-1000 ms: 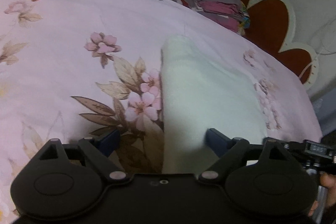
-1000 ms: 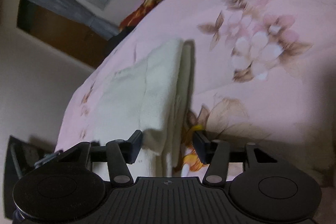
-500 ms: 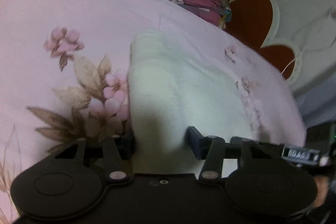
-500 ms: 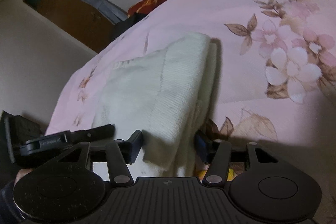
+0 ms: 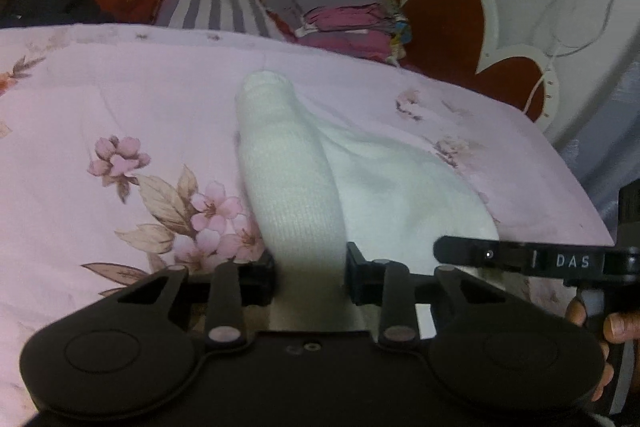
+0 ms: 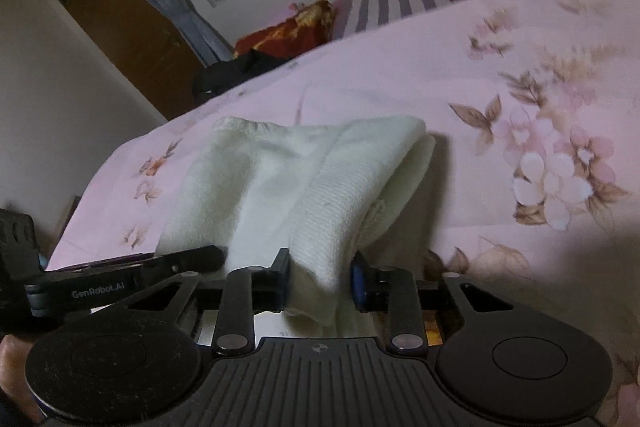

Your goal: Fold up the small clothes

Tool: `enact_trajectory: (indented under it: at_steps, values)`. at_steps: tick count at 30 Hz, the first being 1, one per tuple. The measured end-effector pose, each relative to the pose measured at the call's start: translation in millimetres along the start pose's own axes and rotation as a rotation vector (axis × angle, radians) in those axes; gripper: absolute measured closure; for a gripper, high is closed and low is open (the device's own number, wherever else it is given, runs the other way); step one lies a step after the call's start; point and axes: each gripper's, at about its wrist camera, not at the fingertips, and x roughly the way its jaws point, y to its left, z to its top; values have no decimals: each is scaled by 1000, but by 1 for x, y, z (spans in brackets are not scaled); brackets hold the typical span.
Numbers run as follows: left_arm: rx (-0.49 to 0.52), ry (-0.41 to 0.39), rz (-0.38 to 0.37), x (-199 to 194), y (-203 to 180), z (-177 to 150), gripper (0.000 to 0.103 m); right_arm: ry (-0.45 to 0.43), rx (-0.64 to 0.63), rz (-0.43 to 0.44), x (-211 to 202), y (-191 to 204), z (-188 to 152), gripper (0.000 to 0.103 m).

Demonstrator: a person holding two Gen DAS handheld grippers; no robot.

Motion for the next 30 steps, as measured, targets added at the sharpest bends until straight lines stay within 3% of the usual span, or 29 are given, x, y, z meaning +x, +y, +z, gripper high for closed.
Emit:
enact_trajectory:
  at_steps: [7,18,24,30]
  values:
    - [20,-30,-10,-53,45,-7,72,-28,-35,-10,4,72,-18,74]
    - [15,-42,25,-134,146,-21,72,-23,-60,37,62,193,-56,74]
    - [-10,-47,26,-161,192,-29,72,-12,-65,47,94,233,-71,74]
    - [-69,-57,-6,-160,227,-32,72,5,-69,43,125,250,-76,74]
